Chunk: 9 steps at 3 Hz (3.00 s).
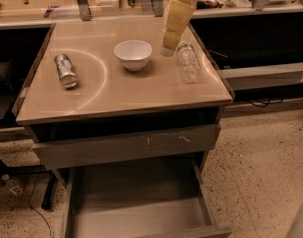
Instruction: Place redbull can into middle drawer
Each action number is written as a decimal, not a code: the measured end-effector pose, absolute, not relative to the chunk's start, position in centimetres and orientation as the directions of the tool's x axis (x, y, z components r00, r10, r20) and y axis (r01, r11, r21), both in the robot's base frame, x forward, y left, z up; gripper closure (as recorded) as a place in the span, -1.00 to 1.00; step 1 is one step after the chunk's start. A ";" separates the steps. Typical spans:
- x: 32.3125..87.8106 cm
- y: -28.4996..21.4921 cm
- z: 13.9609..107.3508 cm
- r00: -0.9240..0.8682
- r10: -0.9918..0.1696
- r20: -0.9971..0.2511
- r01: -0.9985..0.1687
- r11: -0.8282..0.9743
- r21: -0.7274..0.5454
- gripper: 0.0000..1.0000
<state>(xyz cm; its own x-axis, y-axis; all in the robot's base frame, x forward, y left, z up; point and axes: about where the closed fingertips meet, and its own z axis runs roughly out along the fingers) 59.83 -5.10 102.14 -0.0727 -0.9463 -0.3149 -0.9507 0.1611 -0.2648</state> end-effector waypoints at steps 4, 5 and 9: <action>64.7 5.9 103.7 0.172 -0.853 -0.494 -0.963 -0.040 -0.266 -1.00; 65.5 6.6 104.7 0.189 -0.837 -0.513 -0.953 -0.031 -0.300 -1.00; 63.3 19.7 95.9 0.257 -0.790 -0.557 -0.966 -0.218 -0.136 -1.00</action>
Offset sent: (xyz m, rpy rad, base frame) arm 0.0433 0.0512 0.0084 0.2019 -0.0040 0.0571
